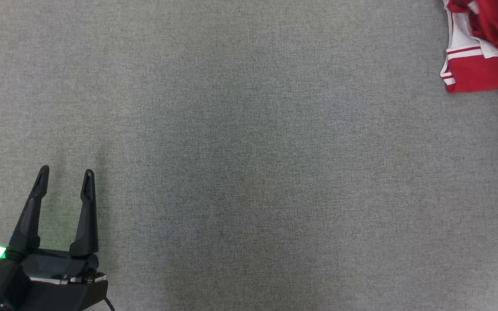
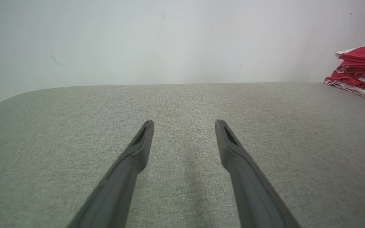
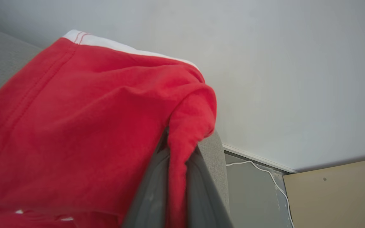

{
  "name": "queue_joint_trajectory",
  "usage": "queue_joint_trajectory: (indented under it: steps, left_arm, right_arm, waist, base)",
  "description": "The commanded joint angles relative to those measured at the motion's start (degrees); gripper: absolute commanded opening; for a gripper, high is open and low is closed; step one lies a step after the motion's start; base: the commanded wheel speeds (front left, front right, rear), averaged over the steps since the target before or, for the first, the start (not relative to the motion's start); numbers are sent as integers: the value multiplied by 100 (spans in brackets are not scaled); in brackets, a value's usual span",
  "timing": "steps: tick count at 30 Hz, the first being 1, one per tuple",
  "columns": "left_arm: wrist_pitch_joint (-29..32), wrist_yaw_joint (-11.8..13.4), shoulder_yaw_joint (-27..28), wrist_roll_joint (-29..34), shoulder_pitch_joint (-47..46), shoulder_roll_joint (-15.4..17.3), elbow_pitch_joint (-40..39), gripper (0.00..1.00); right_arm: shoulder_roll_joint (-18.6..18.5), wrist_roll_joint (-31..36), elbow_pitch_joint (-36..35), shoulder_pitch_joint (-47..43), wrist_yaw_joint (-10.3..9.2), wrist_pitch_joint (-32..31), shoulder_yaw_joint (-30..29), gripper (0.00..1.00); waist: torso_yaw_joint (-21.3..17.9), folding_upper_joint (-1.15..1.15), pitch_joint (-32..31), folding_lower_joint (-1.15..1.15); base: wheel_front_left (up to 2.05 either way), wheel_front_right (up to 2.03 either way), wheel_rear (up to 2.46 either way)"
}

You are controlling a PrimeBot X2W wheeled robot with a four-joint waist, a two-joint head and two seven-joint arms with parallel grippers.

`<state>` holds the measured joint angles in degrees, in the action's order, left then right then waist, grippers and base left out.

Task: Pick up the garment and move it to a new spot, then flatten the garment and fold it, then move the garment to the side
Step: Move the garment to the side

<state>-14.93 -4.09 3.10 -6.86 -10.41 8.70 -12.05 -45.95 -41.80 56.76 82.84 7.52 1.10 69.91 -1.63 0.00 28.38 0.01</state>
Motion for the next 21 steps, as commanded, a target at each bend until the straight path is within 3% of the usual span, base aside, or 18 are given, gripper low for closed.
queue_joint_trajectory:
  steps: [1, 9, 10, 11, 21]
  left_arm:
    - [-8, 16, 23, 27, 98, 39, -39, 100]
    - [49, 71, 12, 18, 107, 70, -198, 100]
    - [49, 84, 6, 11, 95, 80, -196, 100]
    - [50, 93, 2, 7, 90, 82, -191, 100]
    - [21, 155, -58, -48, 111, 20, -53, 100]
  right_arm:
    - [-107, 67, 11, 79, -7, -15, 55, 0]
    - [-157, -24, 49, 155, -7, -112, 172, 0]
    - [-145, 18, 79, 148, -7, -105, 195, 46]
    - [-134, 39, 87, 156, -7, -84, 205, 100]
    - [-114, 149, 234, 247, -7, 118, 240, 100]
  waist:
    - [9, 0, 13, -1]
    - [-11, 0, 90, -1]
    - [-13, 0, 92, -1]
    - [-13, 0, 88, -1]
    - [-22, 0, -97, -1]
  base:
    - [0, 0, 0]
    - [0, 0, 0]
    - [0, 0, 0]
    - [0, 0, 0]
    - [0, 0, 0]
